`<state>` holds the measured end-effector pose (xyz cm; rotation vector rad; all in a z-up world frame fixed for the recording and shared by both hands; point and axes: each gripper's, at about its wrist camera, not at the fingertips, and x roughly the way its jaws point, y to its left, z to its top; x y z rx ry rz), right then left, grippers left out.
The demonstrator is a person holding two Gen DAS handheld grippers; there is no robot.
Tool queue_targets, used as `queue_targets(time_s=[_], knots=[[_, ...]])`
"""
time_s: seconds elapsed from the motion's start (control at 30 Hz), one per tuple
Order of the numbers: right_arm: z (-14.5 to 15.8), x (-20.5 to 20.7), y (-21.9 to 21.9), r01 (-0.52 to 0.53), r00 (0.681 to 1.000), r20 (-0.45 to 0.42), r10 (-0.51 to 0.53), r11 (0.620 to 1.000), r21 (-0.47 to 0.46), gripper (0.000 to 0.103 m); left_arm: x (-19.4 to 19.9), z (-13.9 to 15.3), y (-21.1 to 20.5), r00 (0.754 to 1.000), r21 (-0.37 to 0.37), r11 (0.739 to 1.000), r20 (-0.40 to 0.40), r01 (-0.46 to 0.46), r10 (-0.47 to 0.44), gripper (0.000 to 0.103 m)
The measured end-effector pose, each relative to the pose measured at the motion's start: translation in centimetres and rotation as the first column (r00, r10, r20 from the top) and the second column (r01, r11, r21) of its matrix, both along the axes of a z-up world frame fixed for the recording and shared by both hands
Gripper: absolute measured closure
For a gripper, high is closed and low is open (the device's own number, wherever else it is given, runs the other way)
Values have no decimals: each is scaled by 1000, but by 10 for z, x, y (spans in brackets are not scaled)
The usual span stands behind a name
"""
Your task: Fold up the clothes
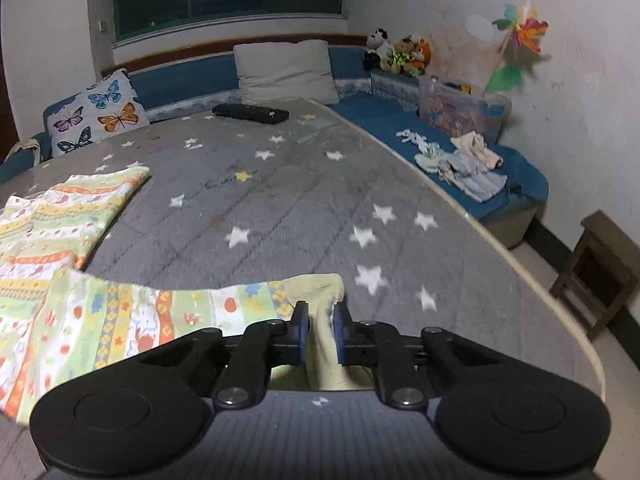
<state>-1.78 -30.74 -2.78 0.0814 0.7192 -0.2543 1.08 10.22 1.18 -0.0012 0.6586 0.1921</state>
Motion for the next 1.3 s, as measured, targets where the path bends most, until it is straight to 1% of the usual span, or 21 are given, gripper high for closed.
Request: queue_targets(time_s=[0.03, 0.13, 0.27, 0.33, 0.4, 0.47, 0.57, 0.6, 0.63, 0.67, 0.73, 0.77, 0.83, 1.0, 1.07, 1.1, 1.13, 1.2, 1.23, 1.3], knots=[[1, 6, -1, 1, 1000, 4, -1, 1000, -13, 95, 1, 1, 0, 1000, 4, 1000, 0, -2, 2, 52], [0, 24, -4, 1, 1000, -6, -1, 999, -32, 95, 6, 2, 0, 1000, 15, 1000, 1, -5, 5, 52], [-6, 38, 1, -23, 1000, -16, 22, 995, -95, 92, 16, 5, -2, 1000, 37, 999, 6, 11, -12, 52], [-4, 40, 1, -21, 1000, -14, 19, 995, -96, 91, 24, 6, -6, 1000, 52, 998, 5, 26, -27, 52], [2, 36, 3, -25, 1000, 9, 25, 996, -83, 87, 32, 7, -10, 999, 69, 996, 6, 48, -48, 52], [6, 33, 7, -38, 999, 31, 40, 997, -70, 71, 42, 6, -16, 996, 84, 993, -1, 84, -84, 52], [4, 33, 16, -66, 997, 29, 68, 996, -54, 66, 59, 2, -29, 991, 119, 984, -23, 133, -132, 53], [3, 33, 19, -75, 997, 25, 76, 996, -54, 63, 65, 0, -33, 988, 132, 980, -30, 151, -149, 53], [1, 34, 22, -83, 996, 23, 84, 995, -53, 57, 71, -1, -37, 985, 144, 975, -36, 170, -166, 53], [-1, 35, 25, -90, 996, 21, 91, 995, -52, 54, 78, -3, -40, 983, 161, 970, -46, 184, -178, 53], [-5, 38, 29, -103, 995, 11, 103, 993, -50, 52, 93, -8, -46, 979, 210, 957, -70, 200, -190, 53], [-6, 38, 32, -107, 994, 7, 108, 993, -50, 50, 99, -11, -49, 979, 243, 949, -83, 203, -188, 54], [-8, 39, 34, -106, 994, 11, 107, 993, -50, 47, 109, -18, -50, 976, 307, 928, -105, 213, -189, 55], [-10, 39, 33, -95, 995, 16, 95, 995, -36, 40, 123, -34, -45, 962, 382, 885, -164, 267, -219, 57], [-10, 40, 33, -89, 996, 17, 90, 996, -28, 39, 127, -37, -43, 964, 404, 877, -158, 259, -212, 65], [-10, 41, 33, -87, 996, 17, 87, 996, -26, 39, 130, -37, -40, 968, 404, 881, -148, 245, -202, 68], [-10, 41, 33, -85, 996, 17, 86, 996, -28, 38, 133, -36, -37, 974, 394, 892, -133, 223, -185, 74], [-10, 42, 35, -83, 996, 16, 83, 996, -31, 38, 135, -32, -26, 987, 348, 924, -93, 157, -132, 76], [-10, 42, 34, -83, 996, 15, 83, 996, -31, 38, 135, -29, -18, 993, 320, 940, -71, 117, -99, 80], [-10, 42, 34, -83, 996, 14, 83, 996, -30, 38, 132, -22, -3, 999, 261, 965, -26, 34, -29, 81]])
